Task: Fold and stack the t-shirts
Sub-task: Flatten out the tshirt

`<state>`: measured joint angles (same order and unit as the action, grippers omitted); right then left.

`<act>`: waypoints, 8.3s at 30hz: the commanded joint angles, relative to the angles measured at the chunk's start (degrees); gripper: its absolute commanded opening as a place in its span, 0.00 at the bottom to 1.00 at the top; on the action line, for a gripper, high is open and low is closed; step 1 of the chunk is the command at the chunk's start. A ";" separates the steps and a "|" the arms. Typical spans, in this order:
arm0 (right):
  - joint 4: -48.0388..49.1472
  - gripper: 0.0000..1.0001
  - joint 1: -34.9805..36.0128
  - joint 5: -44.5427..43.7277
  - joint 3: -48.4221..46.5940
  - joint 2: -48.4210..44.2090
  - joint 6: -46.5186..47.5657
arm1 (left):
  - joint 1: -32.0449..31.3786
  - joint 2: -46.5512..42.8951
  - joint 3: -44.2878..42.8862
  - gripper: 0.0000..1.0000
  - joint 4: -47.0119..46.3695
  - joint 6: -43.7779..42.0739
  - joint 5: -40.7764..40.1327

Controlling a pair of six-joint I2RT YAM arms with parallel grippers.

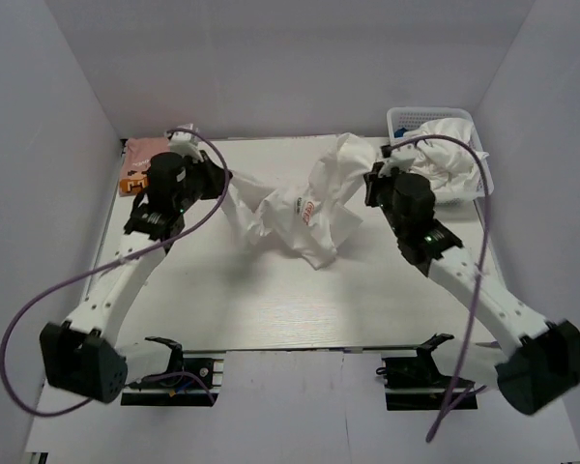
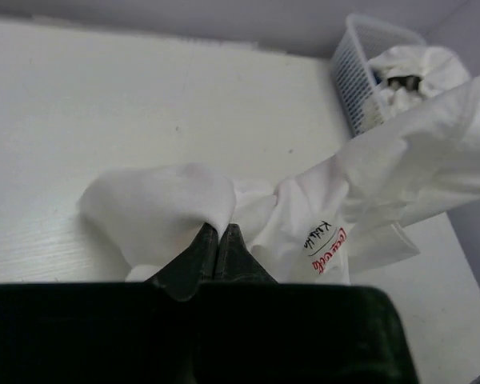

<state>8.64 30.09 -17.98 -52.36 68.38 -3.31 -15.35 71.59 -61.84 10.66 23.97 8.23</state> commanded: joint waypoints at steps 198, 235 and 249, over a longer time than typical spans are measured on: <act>26.09 0.00 13.08 -38.11 -26.42 9.39 45.35 | 6.56 -12.02 -2.08 0.00 2.11 13.02 -22.29; -17.43 0.90 -6.00 -2.15 -17.51 33.74 -9.08 | 5.25 30.01 -5.66 1.00 -3.45 4.86 -9.64; -23.32 0.90 -10.40 7.07 -34.46 54.57 -9.09 | 6.39 48.37 -22.96 1.00 10.34 8.38 -22.01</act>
<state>-11.81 20.36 -14.50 -82.21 119.26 -13.02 -9.65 117.75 -81.01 15.40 30.92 -7.46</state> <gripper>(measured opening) 0.902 0.994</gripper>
